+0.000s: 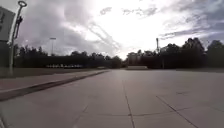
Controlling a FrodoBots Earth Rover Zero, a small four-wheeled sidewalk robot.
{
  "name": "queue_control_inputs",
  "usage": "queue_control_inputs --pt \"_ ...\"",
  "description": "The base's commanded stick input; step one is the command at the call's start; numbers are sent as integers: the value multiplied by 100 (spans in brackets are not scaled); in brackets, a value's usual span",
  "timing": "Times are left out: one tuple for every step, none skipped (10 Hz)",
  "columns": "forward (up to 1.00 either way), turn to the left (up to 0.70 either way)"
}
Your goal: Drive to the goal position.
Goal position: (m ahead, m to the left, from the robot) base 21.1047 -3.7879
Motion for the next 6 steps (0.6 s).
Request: queue_control_inputs --pt "70 0" --pt "70 0" --pt "70 0" --pt "70 0" --pt "70 0" --pt "70 0"
